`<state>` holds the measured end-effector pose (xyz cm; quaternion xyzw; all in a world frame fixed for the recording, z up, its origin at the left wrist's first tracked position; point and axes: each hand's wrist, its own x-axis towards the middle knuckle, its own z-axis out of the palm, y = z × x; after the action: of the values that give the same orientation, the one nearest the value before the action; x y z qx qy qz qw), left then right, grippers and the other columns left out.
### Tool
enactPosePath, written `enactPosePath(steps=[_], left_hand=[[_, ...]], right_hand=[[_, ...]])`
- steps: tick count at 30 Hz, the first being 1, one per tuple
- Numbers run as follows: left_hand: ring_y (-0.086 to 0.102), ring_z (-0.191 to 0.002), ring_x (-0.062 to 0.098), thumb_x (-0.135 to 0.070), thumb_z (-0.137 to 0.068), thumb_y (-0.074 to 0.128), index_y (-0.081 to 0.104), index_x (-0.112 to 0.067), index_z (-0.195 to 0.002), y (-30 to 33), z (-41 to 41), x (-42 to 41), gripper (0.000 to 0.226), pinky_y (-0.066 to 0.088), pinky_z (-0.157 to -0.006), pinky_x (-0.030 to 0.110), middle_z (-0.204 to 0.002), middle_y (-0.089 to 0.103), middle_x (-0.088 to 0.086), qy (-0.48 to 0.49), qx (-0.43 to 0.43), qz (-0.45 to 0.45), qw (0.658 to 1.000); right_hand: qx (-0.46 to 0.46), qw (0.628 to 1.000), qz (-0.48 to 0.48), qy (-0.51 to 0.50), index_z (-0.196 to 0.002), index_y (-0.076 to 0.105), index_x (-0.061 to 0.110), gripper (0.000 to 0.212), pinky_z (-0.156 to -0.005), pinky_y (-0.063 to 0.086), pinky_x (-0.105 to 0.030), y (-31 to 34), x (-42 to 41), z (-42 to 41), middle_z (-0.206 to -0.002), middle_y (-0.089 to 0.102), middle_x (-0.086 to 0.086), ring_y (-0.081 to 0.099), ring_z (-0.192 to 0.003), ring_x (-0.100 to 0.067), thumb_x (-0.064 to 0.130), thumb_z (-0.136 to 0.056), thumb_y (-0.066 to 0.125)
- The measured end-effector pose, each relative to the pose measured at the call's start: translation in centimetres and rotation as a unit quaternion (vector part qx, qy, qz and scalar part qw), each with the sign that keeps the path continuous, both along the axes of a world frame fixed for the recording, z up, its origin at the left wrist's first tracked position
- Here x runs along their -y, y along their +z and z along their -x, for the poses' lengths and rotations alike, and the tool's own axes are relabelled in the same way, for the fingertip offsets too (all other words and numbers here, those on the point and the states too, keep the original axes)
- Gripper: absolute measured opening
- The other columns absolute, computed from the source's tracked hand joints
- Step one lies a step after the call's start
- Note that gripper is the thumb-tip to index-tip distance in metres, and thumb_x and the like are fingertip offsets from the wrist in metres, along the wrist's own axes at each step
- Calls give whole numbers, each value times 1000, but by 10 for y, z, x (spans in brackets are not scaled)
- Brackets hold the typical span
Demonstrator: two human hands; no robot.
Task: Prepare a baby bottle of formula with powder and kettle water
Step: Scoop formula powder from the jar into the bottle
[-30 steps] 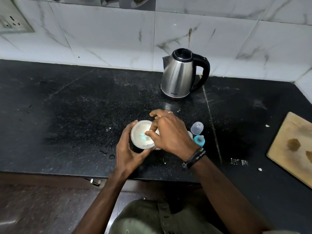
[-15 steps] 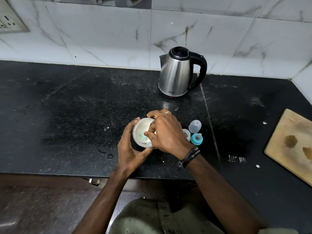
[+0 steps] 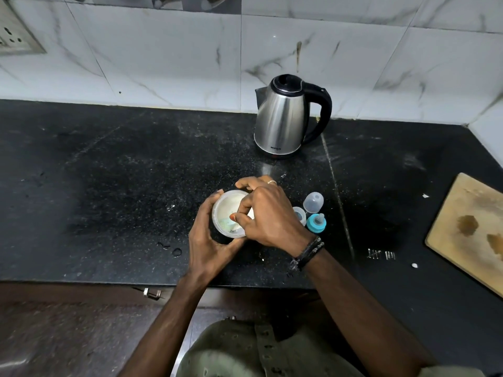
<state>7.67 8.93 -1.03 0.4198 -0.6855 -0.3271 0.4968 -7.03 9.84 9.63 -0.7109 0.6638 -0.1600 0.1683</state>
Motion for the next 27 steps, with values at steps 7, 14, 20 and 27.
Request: enactPosePath(steps=[7, 14, 20, 27], left_hand=[[59, -135, 29, -17, -70, 93, 49, 6, -142, 1, 2, 0, 87, 50, -110, 51, -145, 59, 16, -2, 2, -2, 1000], [60, -133, 29, -16, -70, 93, 49, 4, -142, 1, 2, 2, 86, 51, -108, 53, -144, 59, 15, 2, -2, -4, 1000], [60, -133, 29, -15, -70, 92, 49, 5, -142, -3, 2, 2, 86, 51, -107, 53, -143, 60, 16, 13, 6, 0, 1000], [58, -135, 30, -15, -72, 92, 48, 5, -143, -3, 2, 4, 86, 49, -109, 54, -145, 58, 16, -2, 8, 0, 1000]], right_hand=[[20, 999, 31, -12, -70, 79, 16, 14, -95, 45, -37, -3, 2, 5, -133, 61, 2, 55, -115, -27, 26, -80, 78], [54, 998, 20, -9, -72, 79, 15, 14, -98, 43, -36, -5, 4, 7, -134, 61, 3, 55, -115, -25, 27, -79, 79], [88, 996, 9, -5, -71, 79, 14, 14, -96, 44, -35, -6, 4, 9, -130, 63, 3, 55, -114, -21, 25, -78, 80], [34, 999, 33, -15, -70, 79, 15, 14, -94, 47, -39, -7, 6, 8, -132, 62, 2, 55, -113, -25, 25, -80, 79]])
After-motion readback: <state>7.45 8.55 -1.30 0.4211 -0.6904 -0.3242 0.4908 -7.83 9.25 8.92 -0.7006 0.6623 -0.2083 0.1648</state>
